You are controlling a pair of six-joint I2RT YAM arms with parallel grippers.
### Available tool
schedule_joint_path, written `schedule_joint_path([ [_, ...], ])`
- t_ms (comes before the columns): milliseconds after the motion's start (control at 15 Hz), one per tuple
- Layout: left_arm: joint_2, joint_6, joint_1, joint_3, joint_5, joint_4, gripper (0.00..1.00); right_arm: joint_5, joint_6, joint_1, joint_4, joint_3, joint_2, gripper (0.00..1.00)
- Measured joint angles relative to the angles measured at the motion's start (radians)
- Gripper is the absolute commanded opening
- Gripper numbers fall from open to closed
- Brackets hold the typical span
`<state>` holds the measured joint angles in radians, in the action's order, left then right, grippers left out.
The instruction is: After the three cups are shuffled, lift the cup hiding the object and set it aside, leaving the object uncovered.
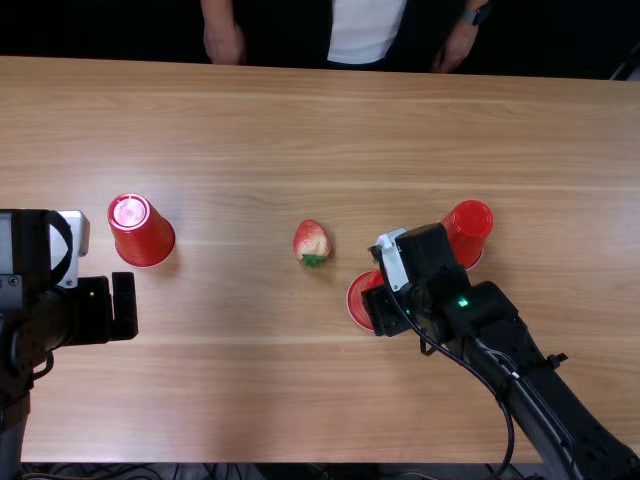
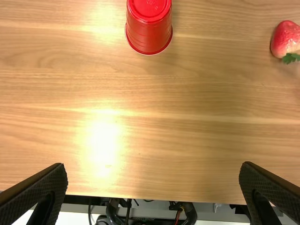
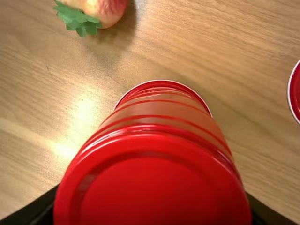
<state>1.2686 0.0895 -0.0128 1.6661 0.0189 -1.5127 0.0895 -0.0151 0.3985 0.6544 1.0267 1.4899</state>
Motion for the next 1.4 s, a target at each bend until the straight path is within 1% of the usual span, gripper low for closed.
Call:
schedule_joint_path([
  [400, -0.026, 0.0, 0.0, 0.0, 0.0, 0.0, 1.0, 0.0, 0.005, 0.0, 0.0, 0.002, -0.016, 1.0],
  [467, -0.027, 0.0, 0.0, 0.0, 0.0, 0.0, 1.0, 0.0, 0.006, 0.0, 0.007, 0.01, -0.046, 1.0],
  [600, -0.027, 0.0, 0.0, 0.0, 0.0, 0.0, 1.0, 0.0, 0.007, 0.0, 0.027, 0.082, -0.133, 1.0],
  [667, -0.027, 0.0, 0.0, 0.0, 0.0, 0.001, 1.0, 0.0, 0.006, 0.0, 0.055, 0.129, -0.18, 1.0],
  [733, -0.027, 0.0, 0.0, -0.001, 0.0, 0.002, 1.0, 0.001, 0.006, -0.008, 0.118, 0.167, -0.224, 1.0],
  [867, -0.032, 0.0, 0.0, -0.022, 0.0, 0.009, 1.0, -0.002, 0.007, -0.069, 0.218, 0.219, -0.294, 1.0],
  [1067, -0.056, 0.0, 0.0, -0.097, 0.0, 0.02, 1.0, -0.005, 0.005, -0.219, 0.313, 0.231, -0.423, 1.0],
  [1200, -0.12, 0.0, 0.0, -0.174, 0.0, 0.019, 1.0, -0.008, 0.003, -0.306, 0.35, 0.227, -0.513, 1.0],
  [1267, -0.161, 0.0, 0.0, -0.216, 0.0, 0.021, 1.0, -0.008, -0.002, -0.343, 0.359, 0.208, -0.556, 1.0],
  [1400, -0.232, 0.0, 0.0, -0.29, 0.0, 0.031, 1.0, -0.008, -0.017, -0.382, 0.373, 0.145, -0.627, 1.0],
])
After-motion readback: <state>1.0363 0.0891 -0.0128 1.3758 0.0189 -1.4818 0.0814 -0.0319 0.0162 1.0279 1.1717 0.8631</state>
